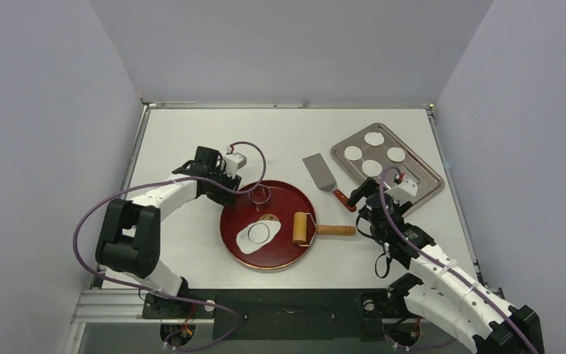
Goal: Roll out the dumpling wrappers from the dough
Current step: Pick up the spatula from the center of the board.
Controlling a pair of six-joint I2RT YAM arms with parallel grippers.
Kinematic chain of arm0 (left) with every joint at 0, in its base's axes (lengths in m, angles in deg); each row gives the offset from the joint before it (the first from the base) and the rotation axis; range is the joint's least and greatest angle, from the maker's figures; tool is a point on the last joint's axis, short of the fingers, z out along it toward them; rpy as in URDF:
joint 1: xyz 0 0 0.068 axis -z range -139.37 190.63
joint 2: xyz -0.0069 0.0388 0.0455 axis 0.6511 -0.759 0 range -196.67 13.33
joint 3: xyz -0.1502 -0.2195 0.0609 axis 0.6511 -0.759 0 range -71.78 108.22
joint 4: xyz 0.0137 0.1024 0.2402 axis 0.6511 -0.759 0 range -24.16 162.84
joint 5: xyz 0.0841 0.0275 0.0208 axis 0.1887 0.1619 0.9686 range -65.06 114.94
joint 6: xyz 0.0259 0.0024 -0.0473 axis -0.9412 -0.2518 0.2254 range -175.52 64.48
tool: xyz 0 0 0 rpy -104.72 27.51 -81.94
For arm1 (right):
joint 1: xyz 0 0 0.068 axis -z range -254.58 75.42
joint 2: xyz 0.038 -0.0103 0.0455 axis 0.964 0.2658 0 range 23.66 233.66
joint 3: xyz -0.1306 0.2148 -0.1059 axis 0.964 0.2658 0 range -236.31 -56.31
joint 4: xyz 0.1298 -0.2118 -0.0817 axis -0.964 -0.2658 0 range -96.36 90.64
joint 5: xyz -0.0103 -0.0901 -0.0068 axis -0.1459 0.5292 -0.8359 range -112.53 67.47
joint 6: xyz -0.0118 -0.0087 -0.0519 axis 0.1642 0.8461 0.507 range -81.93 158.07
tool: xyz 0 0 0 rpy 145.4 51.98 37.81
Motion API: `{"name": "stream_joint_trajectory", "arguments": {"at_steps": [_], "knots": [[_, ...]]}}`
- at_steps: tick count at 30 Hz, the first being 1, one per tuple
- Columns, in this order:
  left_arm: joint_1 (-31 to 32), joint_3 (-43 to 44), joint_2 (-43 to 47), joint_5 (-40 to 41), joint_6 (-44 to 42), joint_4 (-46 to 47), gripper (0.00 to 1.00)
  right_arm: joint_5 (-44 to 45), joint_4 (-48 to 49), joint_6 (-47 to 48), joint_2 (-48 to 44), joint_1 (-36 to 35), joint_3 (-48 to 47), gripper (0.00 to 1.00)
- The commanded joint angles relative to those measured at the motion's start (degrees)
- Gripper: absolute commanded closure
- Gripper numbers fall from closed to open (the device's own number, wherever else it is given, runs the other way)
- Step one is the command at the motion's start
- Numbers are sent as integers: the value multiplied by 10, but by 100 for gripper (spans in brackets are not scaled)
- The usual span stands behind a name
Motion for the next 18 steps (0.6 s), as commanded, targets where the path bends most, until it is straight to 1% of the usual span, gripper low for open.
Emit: {"name": "stream_joint_trajectory", "arguments": {"at_steps": [1,2,4,6,9,14,18], "knots": [[-6,10,32,-10,-8,4,60,-116,21,-11,-1,69,20,6],[-6,8,38,-9,-8,6,59,-144,28,-11,1,75,27,6],[-7,3,48,-5,-7,10,57,-162,45,-17,12,82,31,6],[-9,0,56,0,-7,13,55,-174,64,-29,17,83,37,7],[-11,-2,62,6,-6,18,52,-190,123,-52,32,83,55,10],[-15,-3,65,6,-4,17,50,-216,207,-83,91,82,69,24],[-17,-8,68,4,-4,22,50,-208,244,-102,116,81,79,30]]}}
